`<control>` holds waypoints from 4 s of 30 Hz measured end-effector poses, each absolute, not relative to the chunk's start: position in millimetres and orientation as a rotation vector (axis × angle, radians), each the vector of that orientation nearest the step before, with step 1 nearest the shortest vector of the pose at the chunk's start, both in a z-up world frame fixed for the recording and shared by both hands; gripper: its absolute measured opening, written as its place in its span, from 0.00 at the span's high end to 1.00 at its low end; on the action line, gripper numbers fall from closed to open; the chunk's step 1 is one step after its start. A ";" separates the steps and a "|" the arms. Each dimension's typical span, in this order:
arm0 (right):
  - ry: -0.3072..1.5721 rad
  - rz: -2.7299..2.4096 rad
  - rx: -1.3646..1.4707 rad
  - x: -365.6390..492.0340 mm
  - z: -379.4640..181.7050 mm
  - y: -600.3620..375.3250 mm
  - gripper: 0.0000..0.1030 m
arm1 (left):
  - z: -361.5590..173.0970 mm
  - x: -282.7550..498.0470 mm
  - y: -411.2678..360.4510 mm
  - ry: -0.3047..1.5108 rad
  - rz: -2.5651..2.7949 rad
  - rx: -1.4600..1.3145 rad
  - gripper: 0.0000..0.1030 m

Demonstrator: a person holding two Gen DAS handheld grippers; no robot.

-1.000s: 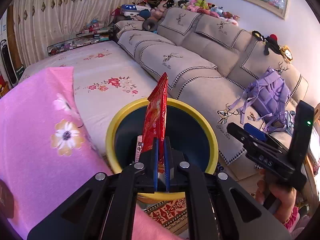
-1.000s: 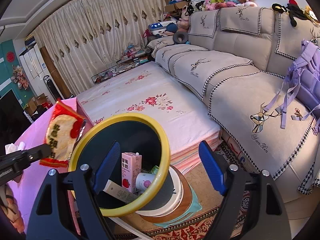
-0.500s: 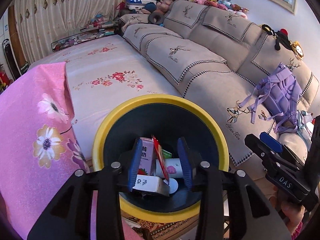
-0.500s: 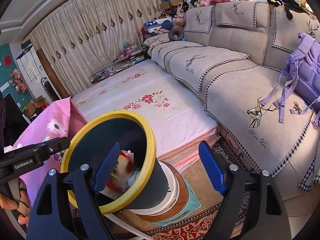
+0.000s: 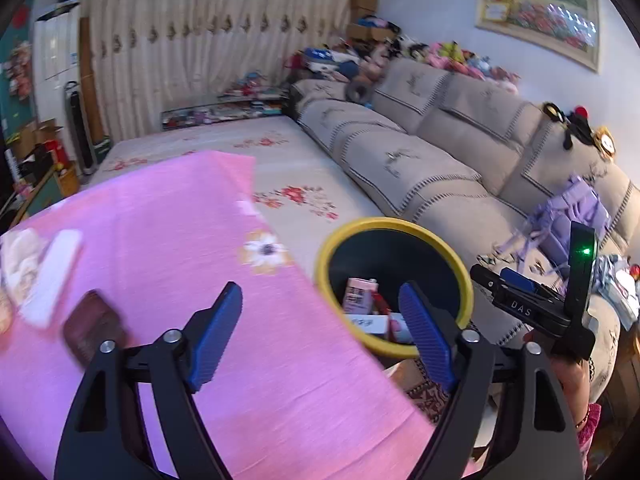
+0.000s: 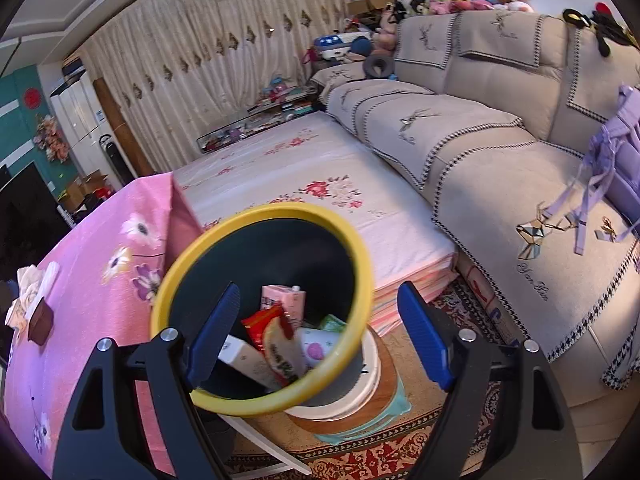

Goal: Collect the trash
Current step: 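Move both tools back over the table toward the brown tray, then grasp the brown plastic tray rim with the right gripper, then carry the brown tray with the right gripper into the bin and release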

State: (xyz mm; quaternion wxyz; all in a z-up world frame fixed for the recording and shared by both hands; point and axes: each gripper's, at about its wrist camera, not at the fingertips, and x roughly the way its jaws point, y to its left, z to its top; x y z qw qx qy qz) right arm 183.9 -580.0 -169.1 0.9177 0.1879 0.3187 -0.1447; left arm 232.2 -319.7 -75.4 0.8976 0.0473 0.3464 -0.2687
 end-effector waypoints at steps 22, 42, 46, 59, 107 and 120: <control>0.706 0.143 0.141 275.0 -110.5 -356.8 0.26 | -57.2 168.3 -48.6 0.608 -0.125 -0.065 0.06; 0.874 0.278 -0.024 350.2 -147.8 -239.3 0.59 | -85.5 179.7 -39.3 0.664 -0.141 -0.116 0.06; 0.893 0.289 -0.017 354.7 -153.2 -235.4 0.60 | -88.6 181.4 -40.9 0.670 -0.142 -0.116 0.06; 0.870 0.293 -0.010 346.7 -149.1 -238.2 0.94 | -97.9 187.5 -44.6 0.701 -0.153 -0.124 0.06; 0.783 -0.228 0.295 244.2 -174.8 -531.3 0.94 | -106.0 193.4 -118.2 0.741 -0.219 0.021 0.06; 0.801 -0.263 0.319 249.1 -193.1 -544.9 0.93 | -107.0 196.0 -128.1 0.753 -0.217 0.042 0.06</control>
